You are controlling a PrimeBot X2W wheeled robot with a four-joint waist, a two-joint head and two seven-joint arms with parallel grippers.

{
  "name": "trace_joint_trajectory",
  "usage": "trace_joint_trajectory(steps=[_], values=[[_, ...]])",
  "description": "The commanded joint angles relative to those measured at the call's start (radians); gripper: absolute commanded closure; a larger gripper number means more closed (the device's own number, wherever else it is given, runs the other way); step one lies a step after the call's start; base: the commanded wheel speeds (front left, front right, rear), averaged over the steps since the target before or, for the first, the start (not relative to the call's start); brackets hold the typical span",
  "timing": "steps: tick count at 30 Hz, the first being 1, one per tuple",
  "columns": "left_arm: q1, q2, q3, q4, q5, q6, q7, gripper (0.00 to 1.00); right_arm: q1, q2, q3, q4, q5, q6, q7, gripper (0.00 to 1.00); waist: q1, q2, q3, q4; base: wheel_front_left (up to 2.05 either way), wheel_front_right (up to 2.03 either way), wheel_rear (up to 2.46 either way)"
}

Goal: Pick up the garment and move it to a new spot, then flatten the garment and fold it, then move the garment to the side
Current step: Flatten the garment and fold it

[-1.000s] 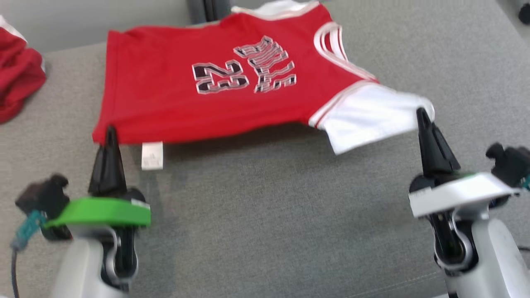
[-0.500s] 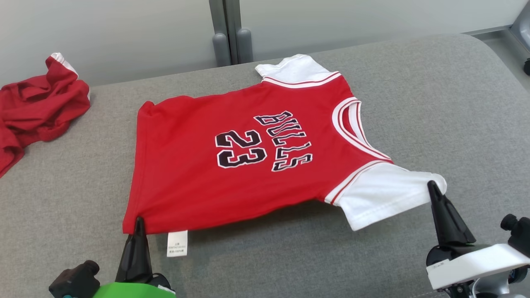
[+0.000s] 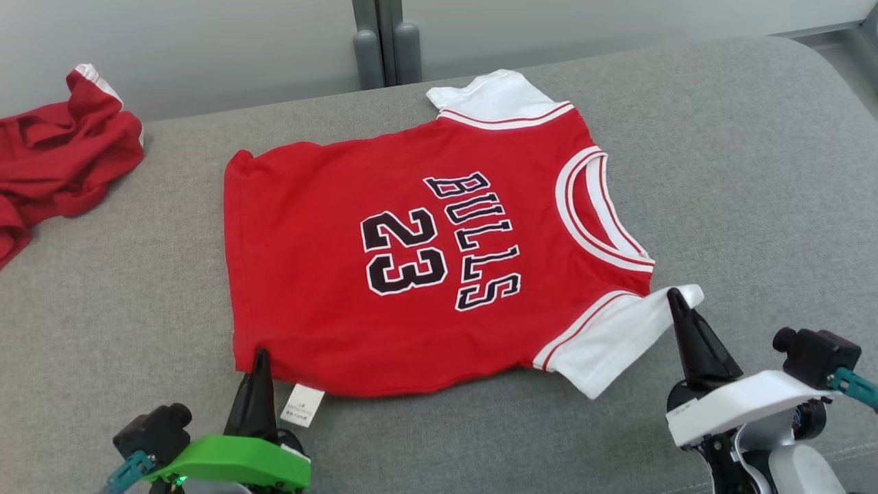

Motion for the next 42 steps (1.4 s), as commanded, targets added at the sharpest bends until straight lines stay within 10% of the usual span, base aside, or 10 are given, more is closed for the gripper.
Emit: trace_joint_trajectory(steps=[1, 31, 33, 34, 35, 42], values=[[-0.036, -0.005, 0.005, 0.015, -0.029, -0.010, 0.006, 1.00, -0.035, -0.003, 0.001, 0.022, -0.002, -0.001, -0.011, 1.00, 0.0001, 0.0000, 0.014, 0.001, 0.00, 0.00, 0.00], [-0.445, -0.021, 0.013, 0.396, -0.101, 0.024, 0.016, 0.95, -0.727, -0.003, 0.073, 0.826, -0.017, -0.001, -0.193, 0.99, 0.0001, 0.0000, 0.122, 0.028, 0.00, 0.00, 0.00], [-0.452, -0.018, 0.007, 0.396, -0.090, 0.021, 0.006, 0.52, -0.758, -0.003, 0.097, 0.866, -0.019, -0.001, -0.200, 0.67, 0.0001, 0.0000, 0.127, 0.028, 0.00, 0.00, 0.00], [-0.454, -0.017, 0.004, 0.396, -0.086, 0.021, 0.002, 0.00, -0.775, -0.003, 0.114, 0.886, -0.019, -0.001, -0.202, 0.17, 0.0001, 0.0000, 0.130, 0.027, 0.00, 0.00, 0.00], [-0.455, -0.015, 0.003, 0.396, -0.086, 0.022, -0.002, 0.00, -0.788, -0.003, 0.122, 0.904, -0.016, -0.001, -0.207, 0.00, 0.0001, 0.0000, 0.132, 0.027, 0.00, 0.00, 0.00], [-0.437, -0.002, -0.003, 0.350, -0.073, 0.024, -0.019, 0.00, -0.880, -0.003, 0.162, 1.023, -0.023, -0.001, -0.226, 0.00, 0.0001, 0.0000, 0.138, 0.033, 0.00, 0.00, 0.00]])
